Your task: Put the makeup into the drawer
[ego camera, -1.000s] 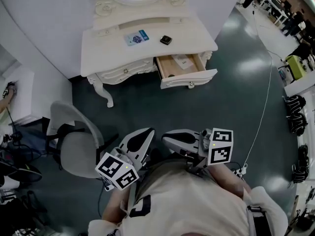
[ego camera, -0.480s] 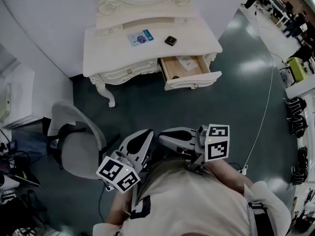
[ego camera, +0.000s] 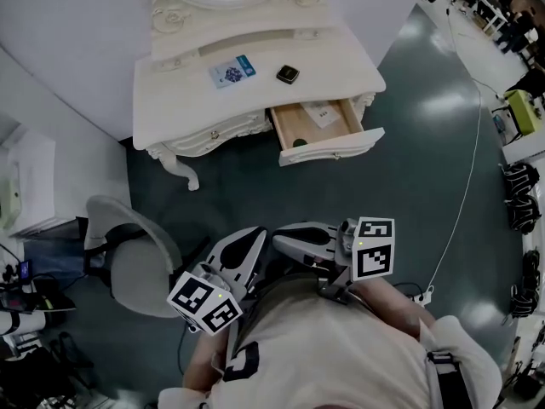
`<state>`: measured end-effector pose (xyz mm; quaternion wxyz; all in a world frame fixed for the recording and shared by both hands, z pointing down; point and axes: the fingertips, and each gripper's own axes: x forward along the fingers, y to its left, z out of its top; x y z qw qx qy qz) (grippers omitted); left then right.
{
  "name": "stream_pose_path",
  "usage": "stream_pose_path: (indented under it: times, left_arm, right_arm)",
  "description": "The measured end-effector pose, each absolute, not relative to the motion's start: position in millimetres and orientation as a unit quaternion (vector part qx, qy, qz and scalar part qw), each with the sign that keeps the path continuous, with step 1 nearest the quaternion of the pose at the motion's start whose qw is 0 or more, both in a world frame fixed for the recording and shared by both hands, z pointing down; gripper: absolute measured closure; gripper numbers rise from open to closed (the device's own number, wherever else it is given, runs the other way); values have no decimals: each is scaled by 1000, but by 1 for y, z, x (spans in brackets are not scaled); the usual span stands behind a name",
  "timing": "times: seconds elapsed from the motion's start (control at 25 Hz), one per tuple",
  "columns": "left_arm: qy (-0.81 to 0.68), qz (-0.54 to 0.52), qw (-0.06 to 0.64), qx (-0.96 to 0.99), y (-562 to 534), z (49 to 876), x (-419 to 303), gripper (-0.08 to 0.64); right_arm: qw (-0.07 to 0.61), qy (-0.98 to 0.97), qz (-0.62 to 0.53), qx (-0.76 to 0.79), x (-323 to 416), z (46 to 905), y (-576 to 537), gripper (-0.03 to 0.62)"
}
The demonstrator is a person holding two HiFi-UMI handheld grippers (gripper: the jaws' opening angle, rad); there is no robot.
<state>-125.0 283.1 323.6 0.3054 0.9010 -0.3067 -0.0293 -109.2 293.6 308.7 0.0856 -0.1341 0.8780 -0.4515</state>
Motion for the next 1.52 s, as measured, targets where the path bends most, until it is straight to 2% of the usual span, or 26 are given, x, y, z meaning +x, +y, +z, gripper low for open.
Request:
stream_pose_path:
  times: [0.48,0.8,1.04,1.36,1.4,1.44,1.48,1.52]
  left_arm:
    - [-339,2,303,891,201,316,-35,522]
    - [-363,18,297,883,153,316,14,522]
    - [-372,17,292,881,125,319,23,522]
    - [-350,1,299,887,79,327,8,522]
    - [-342,-3,302,890,70,328,6,522]
    - [-334,-6,304,892,62,328,4,522]
    - [-326,-9,305,895,53,327,1,522]
    - [-318,-11,306,897,45,326,-3,522]
  right_arm:
    - [109,878,-452,-115,-18,304,206,563]
    - [72,899,-405,-148,48,320,138,563]
    - [51,911,-361,-191,72,327,83,563]
    - [23,905,-327,-270,65,339,16,560]
    - [17,903,-324,-283,65,341,5,535]
    - [11,900,-322,-294,63,343,-5,417]
    - [3,897,-320,-304,59,346,-15,350]
    - [-9,895,-315,-317,56,351,-25,343]
